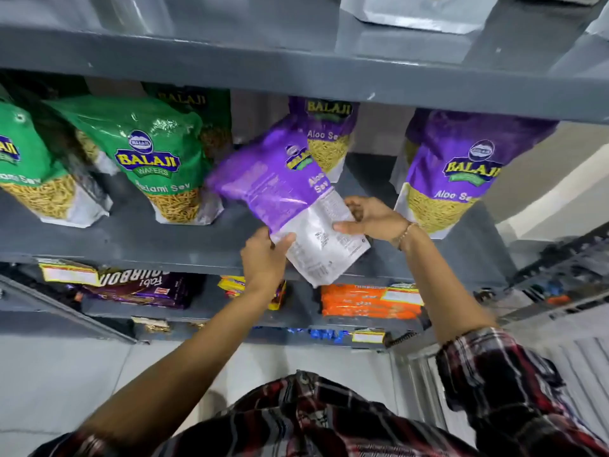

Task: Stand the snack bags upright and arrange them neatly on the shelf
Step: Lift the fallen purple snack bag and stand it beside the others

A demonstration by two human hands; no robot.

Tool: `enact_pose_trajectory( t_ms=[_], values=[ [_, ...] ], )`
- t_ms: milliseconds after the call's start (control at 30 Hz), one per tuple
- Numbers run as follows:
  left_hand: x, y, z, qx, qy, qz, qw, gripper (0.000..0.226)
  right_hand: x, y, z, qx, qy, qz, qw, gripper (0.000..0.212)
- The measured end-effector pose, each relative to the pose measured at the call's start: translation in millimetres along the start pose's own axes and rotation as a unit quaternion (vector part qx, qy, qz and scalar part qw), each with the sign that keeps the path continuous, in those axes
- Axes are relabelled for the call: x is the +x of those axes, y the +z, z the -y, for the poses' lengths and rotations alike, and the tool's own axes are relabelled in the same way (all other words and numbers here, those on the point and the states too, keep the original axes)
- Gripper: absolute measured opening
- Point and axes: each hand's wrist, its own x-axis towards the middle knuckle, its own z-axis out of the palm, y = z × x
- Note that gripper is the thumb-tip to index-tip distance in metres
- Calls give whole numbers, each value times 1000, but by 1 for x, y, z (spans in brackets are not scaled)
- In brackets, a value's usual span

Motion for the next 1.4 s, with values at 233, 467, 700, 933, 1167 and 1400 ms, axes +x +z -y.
enact_pose_trajectory(
  t_ms=[233, 467, 700, 933, 1167, 1400],
  values=[
    [58, -3, -37, 20, 153, 39, 987, 25, 10, 6, -6, 46, -55, -194, 978, 45],
    [105, 20, -45, -59, 137, 99, 984, 19, 32, 13, -9, 40, -41, -314, 948, 49],
    [106, 30, -36, 17, 121, 108, 987, 28, 33, 20, -23, 58, -30, -314, 947, 54],
    [51, 41, -21, -41, 157, -45, 986, 14, 23, 17, -40, 73, -10, -217, 973, 56],
    [26, 47, -14, 16, 193, 131, 972, 22, 5, 47, -44, 79, -8, -301, 950, 29],
    [30, 35, -2, 17, 154, 92, 984, 57, -15, 124, -34, 57, -81, -327, 940, 37]
  ],
)
